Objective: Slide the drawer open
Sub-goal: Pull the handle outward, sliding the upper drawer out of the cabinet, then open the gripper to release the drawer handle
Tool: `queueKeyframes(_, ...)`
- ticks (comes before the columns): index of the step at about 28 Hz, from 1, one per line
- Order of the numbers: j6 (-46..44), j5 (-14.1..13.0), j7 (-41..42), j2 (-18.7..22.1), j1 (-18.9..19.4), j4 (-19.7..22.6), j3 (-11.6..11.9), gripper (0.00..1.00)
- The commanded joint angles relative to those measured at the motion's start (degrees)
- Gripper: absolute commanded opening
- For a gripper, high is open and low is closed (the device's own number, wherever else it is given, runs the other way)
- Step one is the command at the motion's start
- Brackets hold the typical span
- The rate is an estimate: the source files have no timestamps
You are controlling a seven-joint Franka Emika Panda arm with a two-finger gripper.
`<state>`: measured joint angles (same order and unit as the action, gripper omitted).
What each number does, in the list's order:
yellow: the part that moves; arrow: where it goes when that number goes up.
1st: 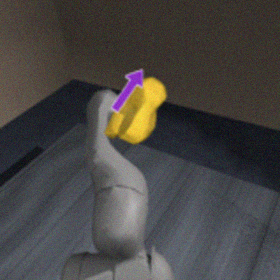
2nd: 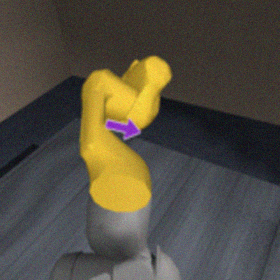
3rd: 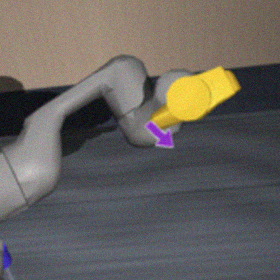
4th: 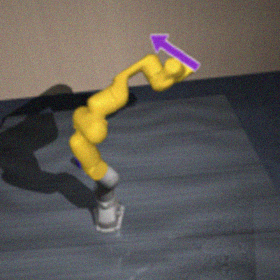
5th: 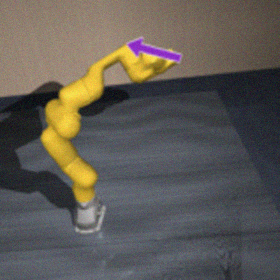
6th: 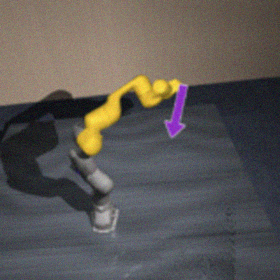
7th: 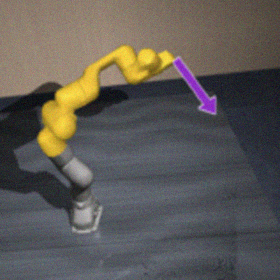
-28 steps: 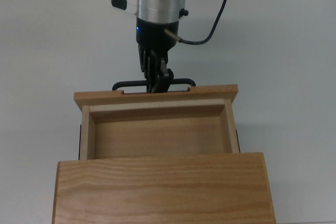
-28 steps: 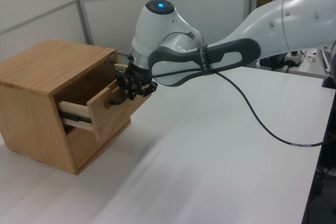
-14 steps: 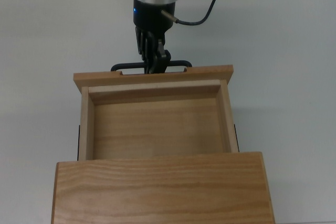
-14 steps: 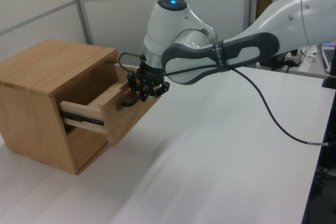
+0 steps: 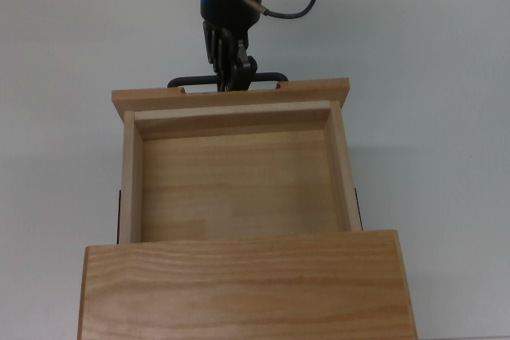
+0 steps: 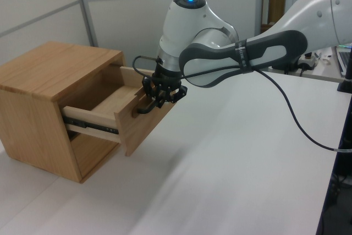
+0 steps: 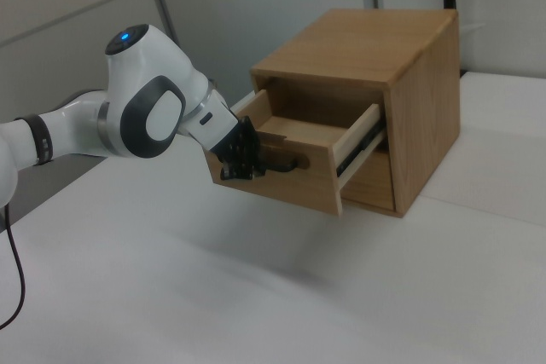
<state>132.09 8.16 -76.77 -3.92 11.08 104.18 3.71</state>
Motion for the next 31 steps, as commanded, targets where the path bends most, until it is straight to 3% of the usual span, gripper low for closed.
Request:
queueKeyframes(1, -9.1, 1.0, 7.2, 3.4, 0.9, 3.0, 0.1, 0.00)
queueKeyframes(16, -12.4, 0.6, 7.8, 3.6, 1.8, 3.2, 0.0, 0.02)
queueKeyframes(18, -12.4, 0.6, 7.9, 3.6, 1.8, 3.2, 0.0, 0.13)
queueKeyframes(21, -12.4, 0.6, 8.5, 3.6, 1.8, 3.3, 0.0, 0.48)
queueKeyframes(22, -12.4, 0.6, 8.8, 3.6, 1.8, 3.2, 0.0, 0.68)
queueKeyframes(23, -12.4, 0.5, 9.0, 3.6, 1.8, 3.2, 0.0, 0.75)
queueKeyframes(27, -12.4, 0.5, 9.7, 3.6, 1.8, 3.1, 0.0, 1.00)
queueKeyframes(31, -12.4, 0.5, 9.8, 3.6, 1.8, 3.0, 0.0, 1.00)
